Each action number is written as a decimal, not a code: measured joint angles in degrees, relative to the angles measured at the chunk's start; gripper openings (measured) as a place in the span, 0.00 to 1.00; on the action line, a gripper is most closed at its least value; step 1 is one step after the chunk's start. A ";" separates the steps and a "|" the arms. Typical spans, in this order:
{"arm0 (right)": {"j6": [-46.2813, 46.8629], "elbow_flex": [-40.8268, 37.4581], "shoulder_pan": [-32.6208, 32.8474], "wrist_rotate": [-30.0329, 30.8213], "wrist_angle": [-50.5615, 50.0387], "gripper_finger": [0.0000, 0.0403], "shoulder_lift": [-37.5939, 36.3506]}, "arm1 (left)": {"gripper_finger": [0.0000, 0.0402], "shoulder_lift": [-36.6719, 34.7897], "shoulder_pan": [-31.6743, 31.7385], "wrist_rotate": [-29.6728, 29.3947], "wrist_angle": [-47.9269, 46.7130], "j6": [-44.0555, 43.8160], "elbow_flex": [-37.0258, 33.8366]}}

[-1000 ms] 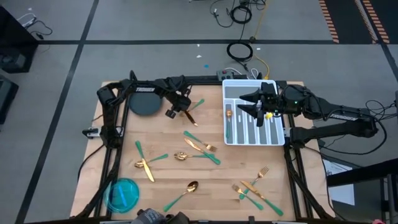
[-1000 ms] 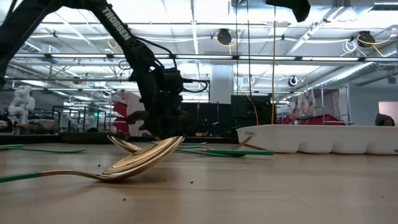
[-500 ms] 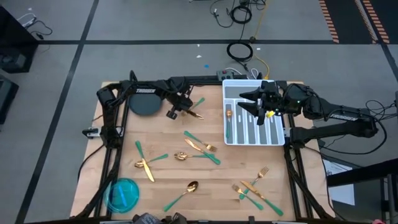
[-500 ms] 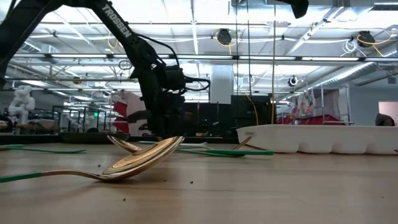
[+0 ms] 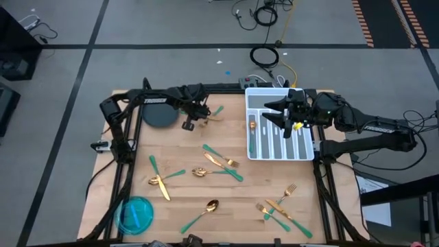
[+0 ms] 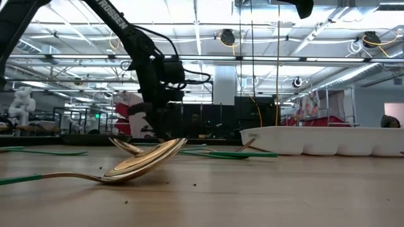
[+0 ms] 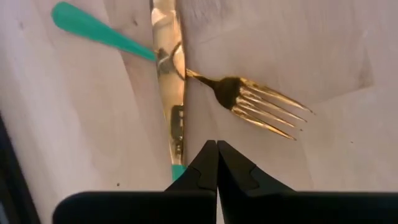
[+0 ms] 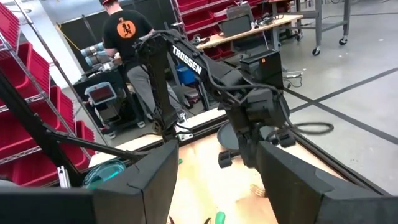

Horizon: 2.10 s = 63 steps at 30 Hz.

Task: Sort silverware
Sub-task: Put the green knife into the silverware tray

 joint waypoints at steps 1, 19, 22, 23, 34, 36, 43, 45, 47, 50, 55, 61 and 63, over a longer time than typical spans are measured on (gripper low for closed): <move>-0.03 0.00 0.00 0.02 -0.48 0.53 0.00 | 0.00 -0.21 0.00 0.06 -0.02 -0.02 0.00; 4.37 0.00 0.00 -0.11 -9.19 0.53 0.00 | 0.16 -0.52 0.37 0.94 10.44 -5.65 1.22; 4.22 0.00 -0.11 -0.11 -9.19 0.53 0.00 | 0.18 -0.52 0.17 4.27 7.56 -6.01 2.82; 4.17 0.00 -0.18 -0.11 -9.20 0.53 0.00 | 0.18 -0.52 -0.19 4.54 6.75 -6.51 3.43; 4.41 0.00 -0.83 0.08 -9.20 0.53 0.00 | 0.18 -1.60 -5.40 -10.12 8.89 -27.35 10.89; 4.37 0.00 -0.81 0.08 -9.31 0.53 0.00 | 0.16 -2.62 -6.01 -7.68 9.63 -28.46 10.97; 3.93 0.00 -0.76 -0.37 -9.74 0.53 0.00 | 0.18 -2.88 -6.29 -0.78 3.72 -23.99 11.48; 3.93 0.00 -0.76 -0.37 -9.73 0.53 0.00 | 0.21 -2.88 -6.21 0.59 0.02 -23.24 12.45; 3.93 0.00 -0.76 -0.35 -9.71 0.53 0.00 | 0.24 -2.88 -5.85 3.07 -5.59 -22.03 13.75; 3.64 0.00 -0.76 -0.35 -9.69 0.53 0.00 | 0.31 -2.92 -5.06 4.22 -11.18 -19.30 15.02; 3.06 0.00 -0.76 -0.35 -9.63 0.53 0.00 | 0.40 -1.29 -2.22 4.75 -11.85 -18.76 15.02; 2.91 0.00 -0.76 -0.35 -9.65 0.53 0.00 | 0.43 3.67 2.57 13.94 -11.12 -19.18 14.97; 3.10 0.00 -0.76 -0.35 -9.65 0.53 0.00 | 0.43 4.35 4.00 17.56 -10.99 -19.30 14.97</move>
